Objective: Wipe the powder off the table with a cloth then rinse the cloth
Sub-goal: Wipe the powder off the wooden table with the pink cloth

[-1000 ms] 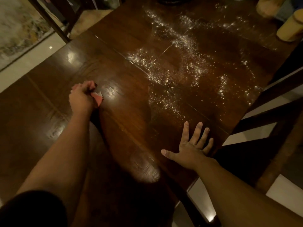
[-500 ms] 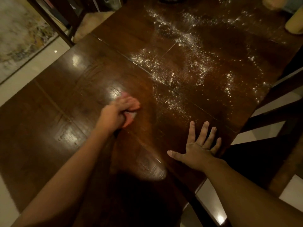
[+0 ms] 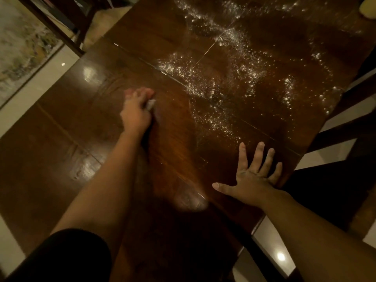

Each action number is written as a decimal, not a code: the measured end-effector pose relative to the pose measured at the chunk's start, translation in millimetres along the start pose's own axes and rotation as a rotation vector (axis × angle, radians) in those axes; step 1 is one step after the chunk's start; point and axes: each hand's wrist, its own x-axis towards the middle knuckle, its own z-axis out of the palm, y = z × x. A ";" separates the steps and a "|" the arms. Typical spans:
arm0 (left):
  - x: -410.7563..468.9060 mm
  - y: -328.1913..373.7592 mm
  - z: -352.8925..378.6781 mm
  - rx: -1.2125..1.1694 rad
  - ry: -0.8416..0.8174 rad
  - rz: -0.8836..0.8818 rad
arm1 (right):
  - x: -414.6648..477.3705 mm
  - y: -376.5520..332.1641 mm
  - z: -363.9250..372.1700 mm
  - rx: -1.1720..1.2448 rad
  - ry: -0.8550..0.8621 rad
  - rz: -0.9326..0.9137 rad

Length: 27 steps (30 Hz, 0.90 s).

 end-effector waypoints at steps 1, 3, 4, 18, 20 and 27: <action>-8.8 19.5 9.0 -0.045 -0.053 0.123 | -0.4 -0.2 -0.4 0.002 -0.002 -0.001; -36.9 49.5 21.5 -0.101 -0.170 0.360 | -1.0 0.2 -1.0 0.002 -0.009 -0.004; -51.9 56.1 25.6 -0.118 -0.219 0.448 | -1.1 0.5 -1.1 0.005 -0.015 -0.005; 39.6 56.1 29.1 -0.026 -0.119 -0.022 | 1.8 1.9 0.6 0.009 0.005 -0.012; 21.6 81.7 34.6 -0.107 -0.218 0.221 | 1.9 2.0 0.5 0.019 0.004 -0.015; -114.8 50.8 21.4 -0.195 -0.437 0.648 | 3.2 2.3 -0.6 0.028 0.002 -0.014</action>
